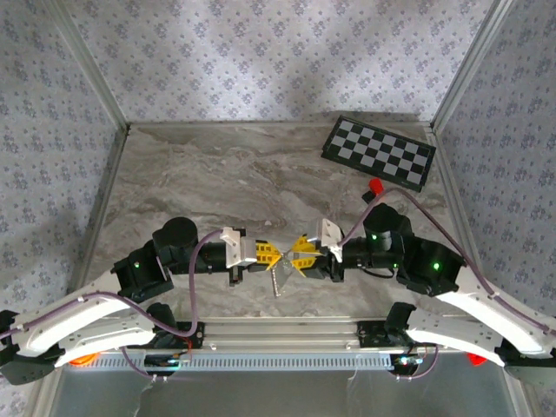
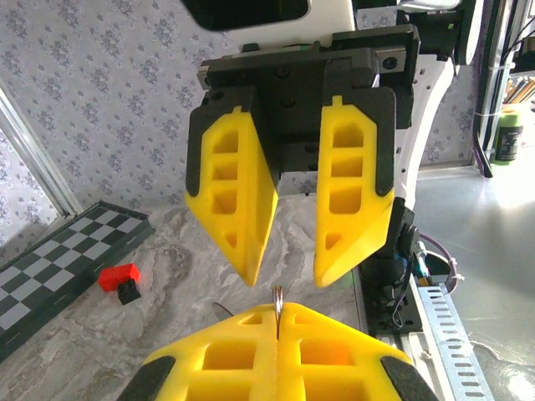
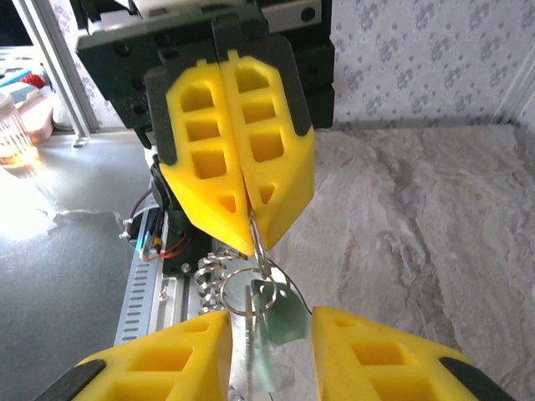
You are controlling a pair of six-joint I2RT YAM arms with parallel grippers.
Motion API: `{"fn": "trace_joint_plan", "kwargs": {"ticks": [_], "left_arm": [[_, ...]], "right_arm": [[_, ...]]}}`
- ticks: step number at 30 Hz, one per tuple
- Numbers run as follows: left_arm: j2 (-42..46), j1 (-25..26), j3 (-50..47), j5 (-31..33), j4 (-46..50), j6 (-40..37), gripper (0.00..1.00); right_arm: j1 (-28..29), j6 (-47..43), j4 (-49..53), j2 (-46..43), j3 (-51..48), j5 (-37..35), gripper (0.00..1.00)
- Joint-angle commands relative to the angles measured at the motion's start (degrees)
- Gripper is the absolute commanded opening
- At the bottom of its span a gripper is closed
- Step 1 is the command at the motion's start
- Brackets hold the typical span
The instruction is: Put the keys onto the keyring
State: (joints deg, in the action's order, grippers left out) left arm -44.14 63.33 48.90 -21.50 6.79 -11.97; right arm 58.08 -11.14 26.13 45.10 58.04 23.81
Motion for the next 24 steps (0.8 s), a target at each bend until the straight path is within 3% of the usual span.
{"fn": "trace_joint_plan", "kwargs": {"ticks": [1,24], "left_arm": [[1.0,-0.2,-0.1,-1.7,-3.2,0.6,0.0],[1.4,-0.2,-0.2,-2.2,-3.1,0.7,0.0]], "right_arm": [[-0.1,0.7,-3.8,-1.0,-1.1,-0.1,0.3],[0.4,1.2,-9.6,3.4,-2.5,4.5,0.2]]}}
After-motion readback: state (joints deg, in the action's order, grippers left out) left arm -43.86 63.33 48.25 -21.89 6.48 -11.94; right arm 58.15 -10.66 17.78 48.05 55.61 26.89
